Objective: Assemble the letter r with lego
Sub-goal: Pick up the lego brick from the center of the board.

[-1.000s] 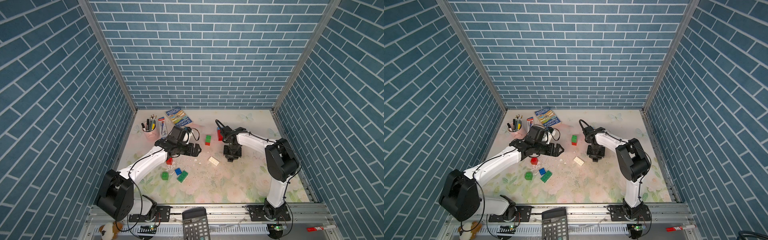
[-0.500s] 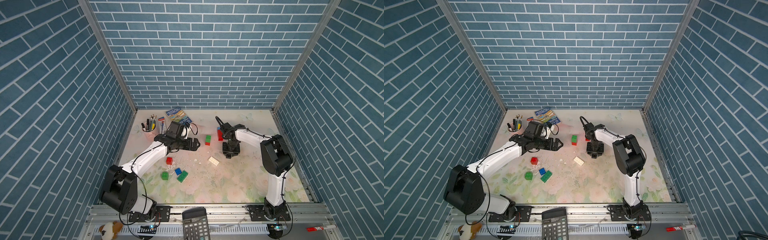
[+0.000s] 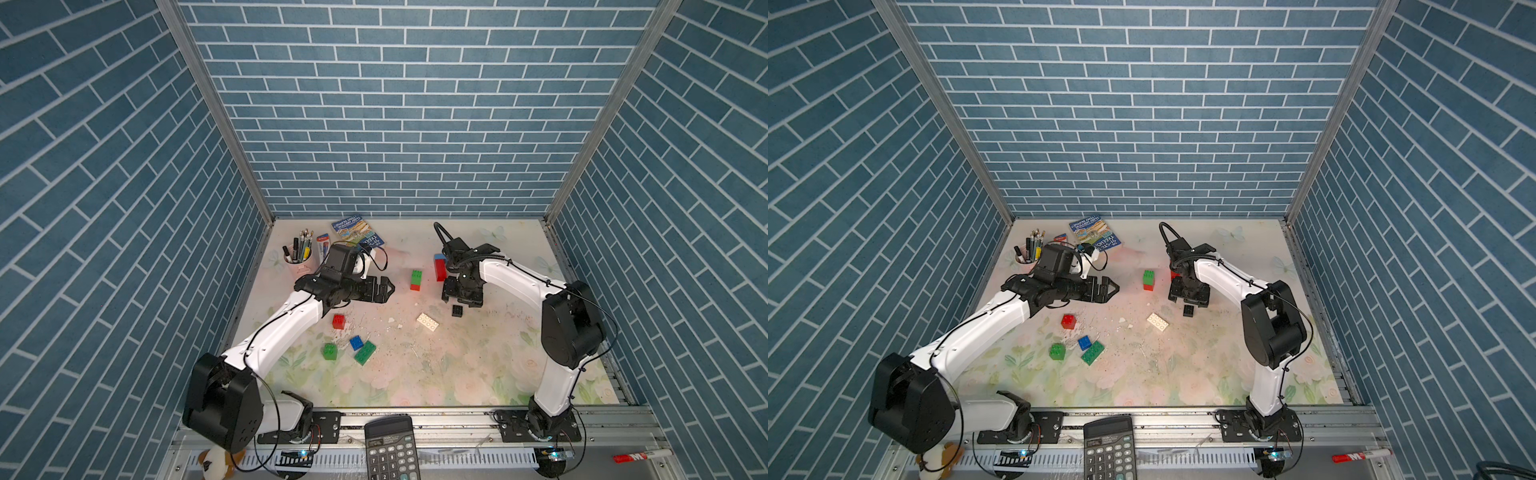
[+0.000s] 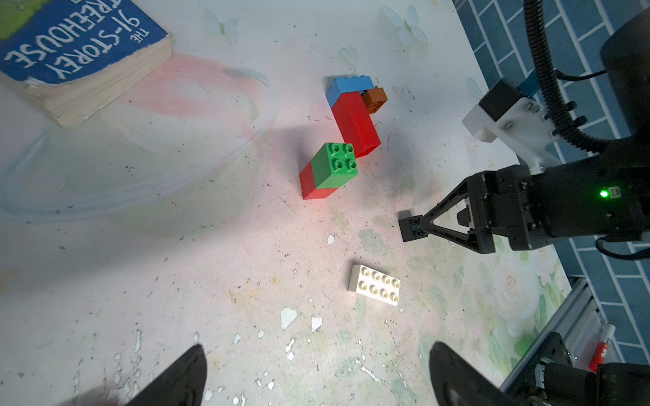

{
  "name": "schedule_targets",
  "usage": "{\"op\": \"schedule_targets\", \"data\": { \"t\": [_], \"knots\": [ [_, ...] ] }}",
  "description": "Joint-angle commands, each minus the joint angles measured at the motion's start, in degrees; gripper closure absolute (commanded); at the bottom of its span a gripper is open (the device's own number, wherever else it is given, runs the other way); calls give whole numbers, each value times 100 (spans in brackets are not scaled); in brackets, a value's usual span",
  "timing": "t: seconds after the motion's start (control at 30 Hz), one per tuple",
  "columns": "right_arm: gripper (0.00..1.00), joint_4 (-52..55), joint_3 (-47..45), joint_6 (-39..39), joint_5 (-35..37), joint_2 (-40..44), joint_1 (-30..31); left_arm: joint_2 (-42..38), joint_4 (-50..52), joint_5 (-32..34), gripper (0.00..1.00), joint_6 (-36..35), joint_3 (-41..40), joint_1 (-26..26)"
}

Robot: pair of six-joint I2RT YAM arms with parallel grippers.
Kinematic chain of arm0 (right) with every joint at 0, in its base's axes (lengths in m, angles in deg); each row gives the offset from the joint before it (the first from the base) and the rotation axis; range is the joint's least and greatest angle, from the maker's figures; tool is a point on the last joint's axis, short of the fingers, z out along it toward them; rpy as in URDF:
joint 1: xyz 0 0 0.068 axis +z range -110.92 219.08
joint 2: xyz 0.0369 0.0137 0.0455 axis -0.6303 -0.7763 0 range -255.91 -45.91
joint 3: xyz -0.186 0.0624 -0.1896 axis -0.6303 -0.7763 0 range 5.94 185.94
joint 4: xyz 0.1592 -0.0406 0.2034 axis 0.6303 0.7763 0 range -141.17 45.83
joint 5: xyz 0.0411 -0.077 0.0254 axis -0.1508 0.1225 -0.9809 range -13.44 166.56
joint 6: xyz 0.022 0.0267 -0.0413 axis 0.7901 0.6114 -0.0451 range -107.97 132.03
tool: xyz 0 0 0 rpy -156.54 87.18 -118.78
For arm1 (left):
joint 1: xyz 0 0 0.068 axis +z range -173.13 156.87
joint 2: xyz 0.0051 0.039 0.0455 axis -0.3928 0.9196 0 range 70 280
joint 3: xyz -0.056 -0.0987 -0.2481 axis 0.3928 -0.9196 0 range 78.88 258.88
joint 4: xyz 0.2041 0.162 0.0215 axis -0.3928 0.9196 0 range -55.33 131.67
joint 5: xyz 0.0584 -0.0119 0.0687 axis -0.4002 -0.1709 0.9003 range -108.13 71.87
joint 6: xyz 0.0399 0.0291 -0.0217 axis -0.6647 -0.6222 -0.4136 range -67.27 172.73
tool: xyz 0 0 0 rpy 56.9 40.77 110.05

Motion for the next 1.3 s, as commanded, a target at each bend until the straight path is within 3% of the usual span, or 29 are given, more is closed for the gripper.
{"op": "schedule_targets", "data": {
  "t": [0.0,0.13,0.2,0.37,0.73,1.27],
  "knots": [
    [24,280,112,936,98,-12,391,-320,488,197,0,-69,-196,52],
    [23,99,-12,1659,138,-101,869,-788,848,395,0,-1,-368,60],
    [18,-85,-141,2045,221,-71,1064,-1075,985,409,1,33,-494,77],
    [14,-168,-172,2458,495,-176,1293,-1636,1037,269,0,119,-858,85],
    [14,-383,-100,2798,573,-618,1477,-2296,1317,223,1,72,-1038,92],
    [15,-563,103,2902,503,-951,1494,-2349,1378,227,0,-20,-980,97]
  ]
}}
